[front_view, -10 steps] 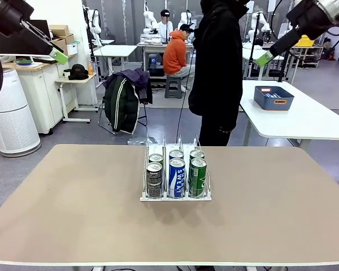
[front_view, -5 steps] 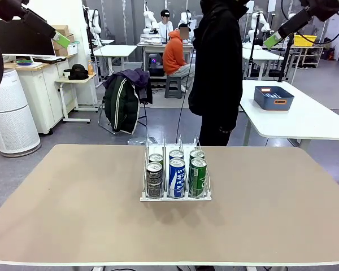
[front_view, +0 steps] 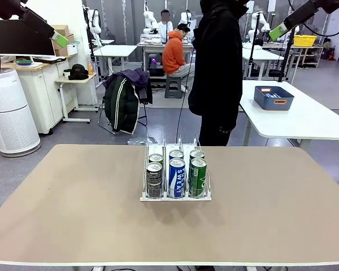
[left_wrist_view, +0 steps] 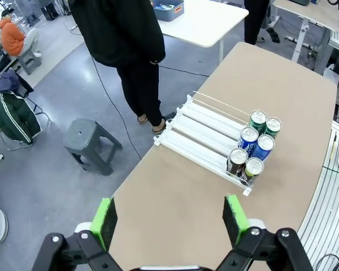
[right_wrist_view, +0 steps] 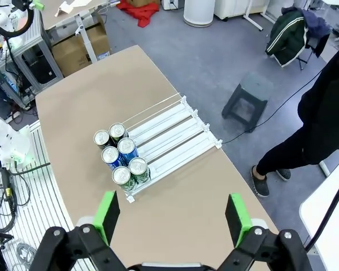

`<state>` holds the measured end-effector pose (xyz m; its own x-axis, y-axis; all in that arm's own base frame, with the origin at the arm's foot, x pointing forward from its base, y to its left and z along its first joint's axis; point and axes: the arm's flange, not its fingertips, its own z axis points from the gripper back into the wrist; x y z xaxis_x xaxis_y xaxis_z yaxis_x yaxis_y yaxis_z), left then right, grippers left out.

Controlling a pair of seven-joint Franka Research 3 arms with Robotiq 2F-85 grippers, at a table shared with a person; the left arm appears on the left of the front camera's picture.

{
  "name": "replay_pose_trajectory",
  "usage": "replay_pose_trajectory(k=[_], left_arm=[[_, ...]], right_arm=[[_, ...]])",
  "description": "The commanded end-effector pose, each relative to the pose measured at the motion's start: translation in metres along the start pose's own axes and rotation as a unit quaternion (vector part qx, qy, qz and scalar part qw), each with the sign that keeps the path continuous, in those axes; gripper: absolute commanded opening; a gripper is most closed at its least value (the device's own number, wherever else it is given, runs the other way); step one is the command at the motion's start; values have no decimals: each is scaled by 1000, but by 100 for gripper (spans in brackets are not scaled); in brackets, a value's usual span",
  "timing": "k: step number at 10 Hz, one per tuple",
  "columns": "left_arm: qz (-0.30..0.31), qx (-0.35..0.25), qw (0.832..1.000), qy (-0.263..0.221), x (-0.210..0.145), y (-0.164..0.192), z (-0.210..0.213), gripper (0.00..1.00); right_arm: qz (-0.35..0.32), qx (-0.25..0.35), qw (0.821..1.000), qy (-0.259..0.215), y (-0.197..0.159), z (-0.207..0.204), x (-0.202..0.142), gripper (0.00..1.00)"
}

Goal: Fill the beverage cans into the dispenser.
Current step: Pick up the Sprite handed by the human.

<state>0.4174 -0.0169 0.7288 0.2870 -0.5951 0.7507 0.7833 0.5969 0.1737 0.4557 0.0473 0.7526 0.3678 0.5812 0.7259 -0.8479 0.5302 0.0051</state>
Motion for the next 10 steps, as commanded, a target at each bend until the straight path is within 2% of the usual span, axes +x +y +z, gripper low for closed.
replay_pose_trajectory(k=[1, 3, 5, 6, 7, 10], left_arm=[[6, 13, 1000, -10, 0, 4, 4, 100], [6, 13, 1000, -10, 0, 4, 4, 100], [6, 13, 1000, -10, 0, 4, 4, 100], [6, 13, 1000, -10, 0, 4, 4, 100], [6, 13, 1000, -10, 0, 4, 4, 100], [6, 13, 1000, -10, 0, 4, 4, 100]], right_arm=[[0, 1, 1000, 1, 0, -1, 0, 100], [1, 0, 1000, 0, 0, -1, 0, 100], [8, -20, 1000, 1, 10, 24, -4, 100], [3, -32, 999, 28, 13, 31, -1, 100], [17, -18, 999, 40, 14, 39, 2, 100], [24, -12, 999, 23, 16, 62, 4, 100]])
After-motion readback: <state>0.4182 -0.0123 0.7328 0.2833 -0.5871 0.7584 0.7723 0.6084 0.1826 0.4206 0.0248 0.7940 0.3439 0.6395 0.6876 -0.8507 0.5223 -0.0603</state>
